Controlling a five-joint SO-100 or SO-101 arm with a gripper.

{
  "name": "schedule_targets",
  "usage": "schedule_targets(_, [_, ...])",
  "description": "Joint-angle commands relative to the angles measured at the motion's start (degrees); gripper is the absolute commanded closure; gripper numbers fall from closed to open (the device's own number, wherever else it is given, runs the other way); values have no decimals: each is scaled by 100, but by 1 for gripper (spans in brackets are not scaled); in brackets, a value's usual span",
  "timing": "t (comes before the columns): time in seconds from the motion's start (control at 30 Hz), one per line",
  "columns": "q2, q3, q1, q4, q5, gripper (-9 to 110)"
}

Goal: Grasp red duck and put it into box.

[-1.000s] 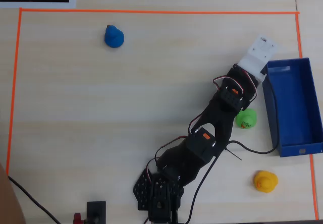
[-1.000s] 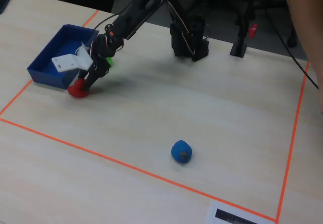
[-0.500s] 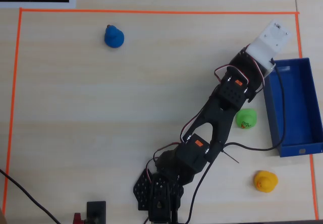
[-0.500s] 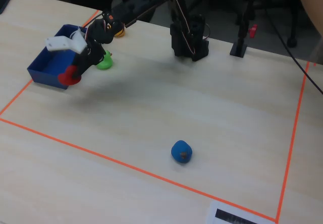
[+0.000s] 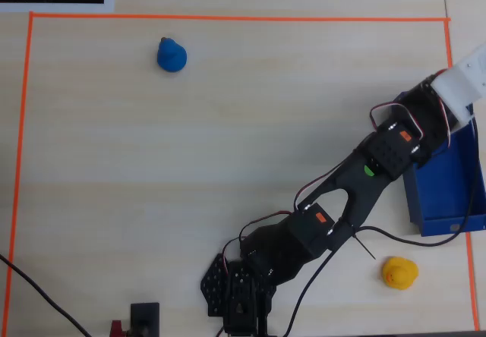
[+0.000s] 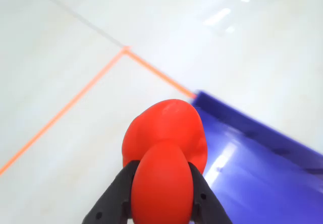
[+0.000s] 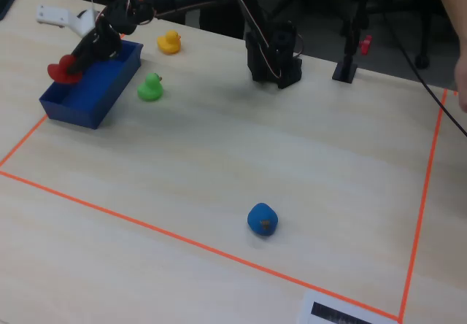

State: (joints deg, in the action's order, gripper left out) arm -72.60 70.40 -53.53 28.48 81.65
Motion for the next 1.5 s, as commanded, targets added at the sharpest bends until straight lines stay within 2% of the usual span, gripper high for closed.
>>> schedule_targets(0.0, [26, -334, -255, 0, 114, 101])
schedule_targets(0.37, [861, -35, -624, -536, 352, 101])
schedule_targets(0.8, [1828, -712, -650, -809, 308, 101])
schedule_targets(0.87, [1837, -729, -668, -809, 272, 99])
schedule_targets(1.0, [1837, -809, -703, -686, 264, 86])
schedule_targets(1.13, [1758, -1055, -703, -360, -70, 77])
schedule_targets(1.33, [1301, -1037, -668, -9, -510, 73])
schedule_targets(1.47, [615, -923, -589, 123, -1362, 74])
